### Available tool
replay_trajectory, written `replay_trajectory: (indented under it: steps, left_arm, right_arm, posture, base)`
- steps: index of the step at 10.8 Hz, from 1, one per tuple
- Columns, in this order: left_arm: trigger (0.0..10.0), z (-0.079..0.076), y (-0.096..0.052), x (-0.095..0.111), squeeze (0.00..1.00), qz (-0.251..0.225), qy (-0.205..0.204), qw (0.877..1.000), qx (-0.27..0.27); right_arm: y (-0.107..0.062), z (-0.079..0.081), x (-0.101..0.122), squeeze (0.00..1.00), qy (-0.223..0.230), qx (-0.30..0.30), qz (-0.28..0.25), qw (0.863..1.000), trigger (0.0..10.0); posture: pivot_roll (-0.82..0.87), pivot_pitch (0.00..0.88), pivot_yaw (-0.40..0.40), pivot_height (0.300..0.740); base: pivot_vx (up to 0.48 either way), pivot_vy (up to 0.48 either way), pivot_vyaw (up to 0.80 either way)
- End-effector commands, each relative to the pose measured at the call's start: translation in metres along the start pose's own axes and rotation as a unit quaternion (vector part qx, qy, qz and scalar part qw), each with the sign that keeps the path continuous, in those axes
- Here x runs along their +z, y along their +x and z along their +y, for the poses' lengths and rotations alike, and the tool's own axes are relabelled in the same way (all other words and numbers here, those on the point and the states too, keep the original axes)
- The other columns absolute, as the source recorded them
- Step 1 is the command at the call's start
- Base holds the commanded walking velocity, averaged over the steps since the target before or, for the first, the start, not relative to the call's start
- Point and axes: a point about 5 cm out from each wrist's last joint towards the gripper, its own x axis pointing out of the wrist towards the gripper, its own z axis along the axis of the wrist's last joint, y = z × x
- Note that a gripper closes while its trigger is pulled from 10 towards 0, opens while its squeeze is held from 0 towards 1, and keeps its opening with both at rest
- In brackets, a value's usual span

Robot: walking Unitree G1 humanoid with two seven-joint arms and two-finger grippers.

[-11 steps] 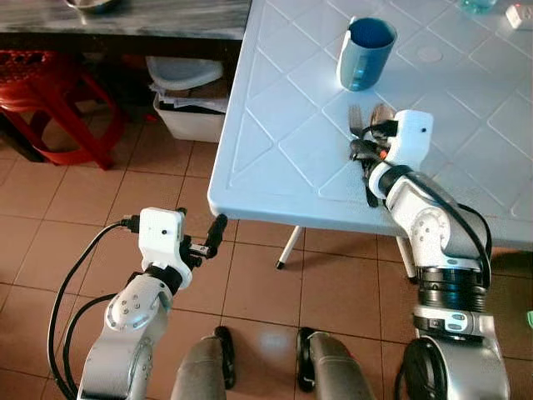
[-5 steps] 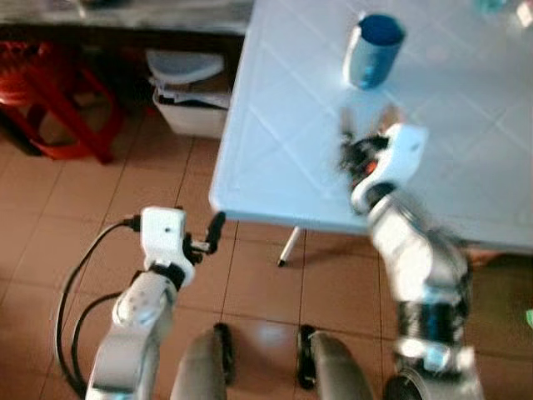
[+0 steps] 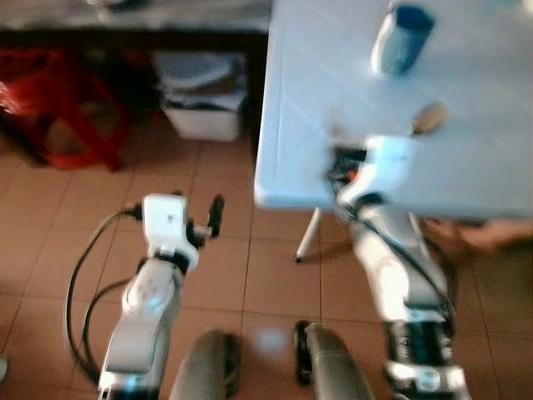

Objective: Setting the table

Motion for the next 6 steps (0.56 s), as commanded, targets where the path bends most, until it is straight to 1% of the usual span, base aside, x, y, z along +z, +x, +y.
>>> replay_trajectory:
  steps: [1,2,3,4,5,6]
  left_arm:
    - [10.0,0.010,-0.004,-0.003,0.00,0.000,0.006,1.000,0.021]
    - [10.0,0.008,-0.004,-0.003,0.00,0.000,0.004,1.000,0.018]
    - [10.0,0.008,-0.004,-0.004,0.00,0.002,0.003,1.000,0.018]
    - [10.0,0.009,-0.003,-0.003,0.00,-0.002,0.003,1.000,0.019]
    - [10.0,0.008,-0.001,0.000,0.00,-0.014,0.003,1.000,0.016]
    - [10.0,0.008,0.000,0.001,0.00,-0.015,-0.001,1.000,0.013]
  right_arm:
    - [-0.001,0.007,-0.001,0.00,0.003,0.004,-0.006,1.000,0.0]
    - [-0.003,0.002,0.000,0.00,-0.008,-0.003,-0.015,1.000,0.0]
    - [-0.004,0.000,0.004,0.00,-0.009,-0.005,-0.030,1.000,0.0]
    - [-0.005,-0.002,0.015,0.00,-0.042,-0.006,-0.068,0.997,0.0]
    - [-0.005,-0.004,0.021,0.00,-0.053,-0.012,-0.085,0.995,0.0]
    - [-0.005,-0.004,0.022,0.00,-0.058,-0.011,-0.090,0.994,0.0]
  posture:
    - [-0.06,0.245,0.028,0.740]
    - [-0.06,0.241,0.030,0.740]
    - [-0.06,0.237,0.032,0.740]
    - [-0.06,0.231,0.035,0.740]
    - [-0.06,0.228,0.035,0.740]
    - [-0.06,0.226,0.035,0.740]
  base:
    - [0.000,0.461,0.00]
    - [0.000,0.446,0.00]
    - [0.000,0.439,0.00]
    - [0.000,0.428,0.00]
    - [0.270,0.398,0.00]
    - [0.401,0.262,0.00]
